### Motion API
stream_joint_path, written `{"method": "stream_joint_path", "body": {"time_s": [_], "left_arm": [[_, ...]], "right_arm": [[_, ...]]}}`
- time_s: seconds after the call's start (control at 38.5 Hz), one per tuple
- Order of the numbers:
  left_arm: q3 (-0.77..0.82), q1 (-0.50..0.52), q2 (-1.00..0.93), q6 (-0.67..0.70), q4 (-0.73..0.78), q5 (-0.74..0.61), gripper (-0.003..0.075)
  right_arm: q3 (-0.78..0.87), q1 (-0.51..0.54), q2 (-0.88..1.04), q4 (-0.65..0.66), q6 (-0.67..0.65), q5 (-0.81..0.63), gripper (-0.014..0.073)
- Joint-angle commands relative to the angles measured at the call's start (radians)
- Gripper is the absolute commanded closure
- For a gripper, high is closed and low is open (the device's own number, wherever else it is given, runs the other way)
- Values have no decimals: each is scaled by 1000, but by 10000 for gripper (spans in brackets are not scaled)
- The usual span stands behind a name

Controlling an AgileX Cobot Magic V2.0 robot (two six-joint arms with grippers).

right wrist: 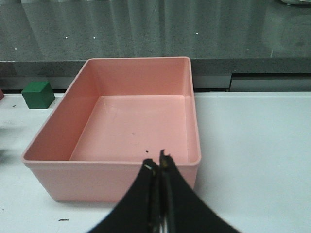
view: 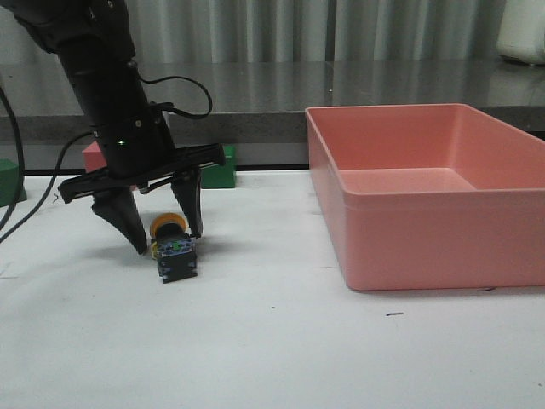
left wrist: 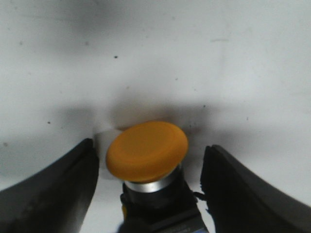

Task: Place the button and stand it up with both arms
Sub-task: 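Lower the left gripper over the lying button and grasp it, then lift the button with the left gripper and rotate it upright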

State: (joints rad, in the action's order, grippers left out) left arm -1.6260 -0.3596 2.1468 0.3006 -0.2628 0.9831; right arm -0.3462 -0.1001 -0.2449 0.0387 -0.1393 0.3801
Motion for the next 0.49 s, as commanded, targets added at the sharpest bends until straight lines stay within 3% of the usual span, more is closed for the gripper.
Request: {"method": "stream_joint_path", "body": {"time_s": [0.0,0.21,0.47], "left_arm": [[-28,-2,-49,11,-45,-3,301],[-28,-2,-49,11,-47,23,316],[-28,-2,-47,11,-38,38,494]], "right_arm": [[-24,2,-6,16,11,-82,663],[-24,2,-6,16,11,-82,663],[-24,2,-6,16,11,-82,663]]}}
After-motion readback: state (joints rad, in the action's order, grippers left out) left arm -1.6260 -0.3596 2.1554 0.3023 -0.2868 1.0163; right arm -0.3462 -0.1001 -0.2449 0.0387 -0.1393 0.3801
